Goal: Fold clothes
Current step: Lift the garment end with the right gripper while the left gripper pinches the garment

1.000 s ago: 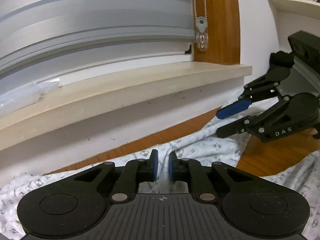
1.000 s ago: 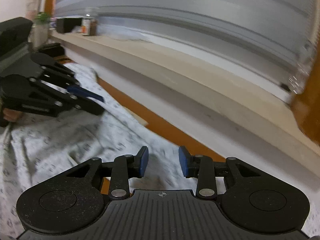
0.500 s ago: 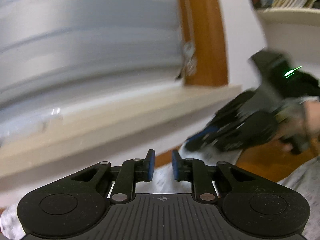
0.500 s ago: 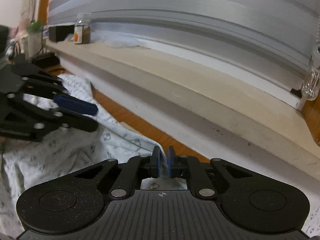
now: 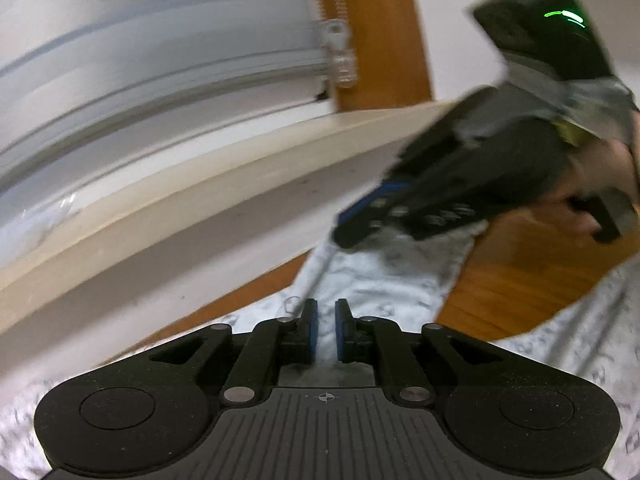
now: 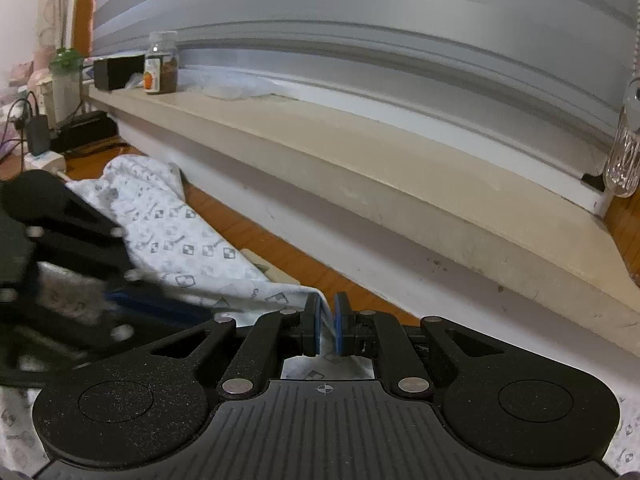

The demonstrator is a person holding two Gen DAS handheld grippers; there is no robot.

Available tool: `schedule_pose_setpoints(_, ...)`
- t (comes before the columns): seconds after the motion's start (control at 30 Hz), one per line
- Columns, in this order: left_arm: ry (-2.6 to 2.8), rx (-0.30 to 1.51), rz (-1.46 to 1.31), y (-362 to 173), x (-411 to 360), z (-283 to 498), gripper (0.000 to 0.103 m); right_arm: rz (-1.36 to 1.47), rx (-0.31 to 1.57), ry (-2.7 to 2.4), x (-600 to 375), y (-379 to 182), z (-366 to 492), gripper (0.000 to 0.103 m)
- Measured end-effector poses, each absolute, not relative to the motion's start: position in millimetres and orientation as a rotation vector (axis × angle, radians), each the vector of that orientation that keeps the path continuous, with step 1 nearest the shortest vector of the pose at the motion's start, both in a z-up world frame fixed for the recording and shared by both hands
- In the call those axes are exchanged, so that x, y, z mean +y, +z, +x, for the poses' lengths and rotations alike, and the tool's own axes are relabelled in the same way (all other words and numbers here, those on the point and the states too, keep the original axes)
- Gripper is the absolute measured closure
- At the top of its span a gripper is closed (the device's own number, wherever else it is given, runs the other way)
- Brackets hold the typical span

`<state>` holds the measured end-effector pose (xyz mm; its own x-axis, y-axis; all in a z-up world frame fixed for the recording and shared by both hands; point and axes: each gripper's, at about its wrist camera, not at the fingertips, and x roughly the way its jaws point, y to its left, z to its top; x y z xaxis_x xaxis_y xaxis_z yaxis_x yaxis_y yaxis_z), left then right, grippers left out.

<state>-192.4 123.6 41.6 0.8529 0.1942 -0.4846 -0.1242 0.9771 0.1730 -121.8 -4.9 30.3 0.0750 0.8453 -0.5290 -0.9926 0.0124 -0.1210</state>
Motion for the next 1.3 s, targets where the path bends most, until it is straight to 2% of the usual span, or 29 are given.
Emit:
schedule_pose_setpoints(0.27,0.184,0.578,0.085,40,141,-178,0.074,-0.548,0.343,1.481,-9,30,-121,0.094)
schedule_pose_setpoints(0.43,0.179,0.631,0.018,35,155,-169,0.074,-0.545,0.343,1.484,-12,28,-121,0.094)
schedule_pose_setpoints(0.5,0.175,0.631,0.003,34,157,-169,0.077,-0.55,0.338,1.485,-16,29,-121,0.094)
schedule_pose_setpoints(0.57,0.17,0.622,-0.007,35,159,-170,0.092,-0.555,0.332,1.48,-22,30,-119,0.094)
schedule_pose_setpoints(0.63,0.153,0.584,-0.009,38,158,-175,0.099,-0.562,0.33,1.467,-31,30,-115,0.094)
schedule_pose_setpoints(0.83,0.025,0.371,-0.077,62,156,-209,0.1,-0.579,0.345,1.344,-79,31,-82,0.094)
schedule_pose_setpoints(1.13,0.067,0.408,-0.055,58,154,-200,0.1,-0.473,0.483,0.925,-209,17,29,0.093)
schedule_pose_setpoints(1.2,0.067,0.399,-0.057,58,154,-204,0.1,-0.39,0.527,0.814,-240,10,56,0.085)
schedule_pose_setpoints(1.3,0.064,0.406,-0.048,58,153,-206,0.1,-0.238,0.6,0.702,-279,-3,90,0.082)
